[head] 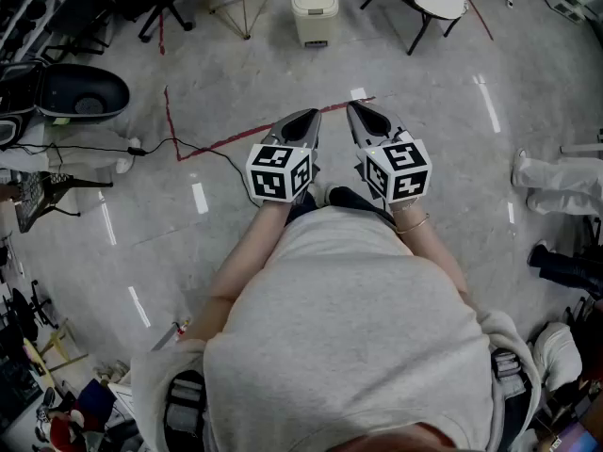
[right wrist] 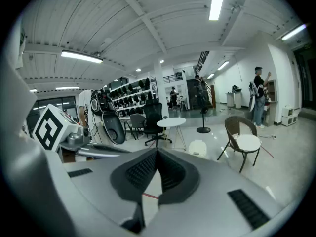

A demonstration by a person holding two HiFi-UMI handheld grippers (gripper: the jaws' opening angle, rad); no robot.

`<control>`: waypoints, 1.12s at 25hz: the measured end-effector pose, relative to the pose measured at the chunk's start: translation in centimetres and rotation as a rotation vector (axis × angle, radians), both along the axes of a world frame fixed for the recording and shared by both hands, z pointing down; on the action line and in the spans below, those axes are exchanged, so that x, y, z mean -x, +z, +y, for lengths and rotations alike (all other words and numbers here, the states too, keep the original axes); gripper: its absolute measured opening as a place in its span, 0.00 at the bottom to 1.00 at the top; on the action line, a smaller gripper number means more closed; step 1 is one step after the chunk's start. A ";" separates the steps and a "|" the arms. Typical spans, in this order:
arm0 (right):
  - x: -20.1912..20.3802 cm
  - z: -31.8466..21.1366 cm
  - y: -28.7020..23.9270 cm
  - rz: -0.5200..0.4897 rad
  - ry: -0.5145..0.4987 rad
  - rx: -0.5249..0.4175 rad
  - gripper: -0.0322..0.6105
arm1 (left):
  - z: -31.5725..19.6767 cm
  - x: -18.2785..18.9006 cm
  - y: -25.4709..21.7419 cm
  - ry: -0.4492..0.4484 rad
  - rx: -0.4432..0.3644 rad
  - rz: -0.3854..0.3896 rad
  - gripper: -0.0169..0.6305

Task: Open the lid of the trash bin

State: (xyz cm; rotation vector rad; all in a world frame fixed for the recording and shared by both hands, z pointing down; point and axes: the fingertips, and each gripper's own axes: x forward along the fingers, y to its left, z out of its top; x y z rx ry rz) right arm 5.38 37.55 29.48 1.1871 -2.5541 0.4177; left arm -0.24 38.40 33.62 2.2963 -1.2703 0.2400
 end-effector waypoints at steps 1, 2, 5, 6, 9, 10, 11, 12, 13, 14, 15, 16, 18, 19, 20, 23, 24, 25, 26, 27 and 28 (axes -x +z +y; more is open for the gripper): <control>-0.2 0.0 0.1 0.002 0.001 0.003 0.06 | -0.1 0.0 -0.1 -0.006 -0.002 0.000 0.04; -0.4 -0.1 0.2 0.003 0.002 0.006 0.06 | -0.2 0.0 -0.2 -0.011 -0.004 0.000 0.04; -0.6 -0.3 0.4 0.000 0.005 0.007 0.06 | -0.6 0.1 -0.3 -0.023 -0.009 0.003 0.04; -0.6 -0.4 0.5 -0.002 0.006 0.006 0.06 | -0.7 0.1 -0.3 -0.027 -0.009 0.002 0.04; -0.5 -0.6 0.7 0.000 0.001 0.004 0.06 | -0.6 0.4 0.2 -0.040 0.010 0.000 0.04; -0.4 -0.7 0.8 0.003 -0.004 0.005 0.06 | -0.6 0.4 0.3 -0.044 0.017 0.002 0.04; -0.4 -0.7 0.8 0.006 -0.008 0.007 0.06 | -0.7 0.4 0.3 -0.048 0.021 0.003 0.04; -0.4 -0.7 0.9 0.007 -0.011 0.007 0.06 | -0.7 0.4 0.3 -0.050 0.020 0.002 0.04; -0.4 -0.7 0.9 0.006 -0.012 0.007 0.06 | -0.7 0.4 0.3 -0.051 0.017 0.000 0.04; -0.4 -0.8 0.8 -0.001 -0.010 0.006 0.06 | -0.9 0.3 0.2 -0.053 0.013 0.000 0.04; -0.5 -0.9 0.7 -0.012 -0.005 0.004 0.06 | -1.0 0.2 0.1 -0.057 0.010 0.003 0.04; -0.7 -1.0 0.5 -0.026 0.000 0.002 0.06 | -1.2 0.1 0.0 -0.061 0.005 0.007 0.04; -1.2 -1.2 0.3 -0.048 0.004 -0.004 0.06 | -1.7 -0.2 -0.1 -0.069 -0.004 0.011 0.04; -1.5 -1.2 0.2 -0.051 0.001 -0.007 0.06 | -1.8 -0.4 -0.1 -0.071 -0.008 0.010 0.04; -1.8 -1.2 0.3 -0.048 -0.003 -0.010 0.06 | -1.9 -0.7 -0.1 -0.072 -0.012 0.008 0.04; -2.7 -1.3 0.9 -0.030 -0.011 -0.004 0.06 | -2.1 -1.7 -0.1 -0.075 -0.017 0.006 0.04; -3.1 -1.4 1.1 -0.031 -0.011 0.004 0.06 | -2.2 -2.0 0.0 -0.077 -0.013 0.008 0.04; -3.4 -1.5 1.2 -0.036 -0.010 0.013 0.06 | -2.2 -2.4 0.1 -0.079 -0.006 0.010 0.04; -3.8 -1.7 1.3 -0.041 -0.008 0.021 0.06 | -2.2 -2.7 0.3 -0.080 0.002 0.012 0.04; -4.1 -1.9 1.4 -0.045 -0.008 0.026 0.06 | -2.3 -3.0 0.5 -0.079 0.010 0.011 0.04; -4.3 -2.2 1.5 -0.047 -0.010 0.030 0.06 | -2.4 -3.3 0.6 -0.076 0.016 0.006 0.04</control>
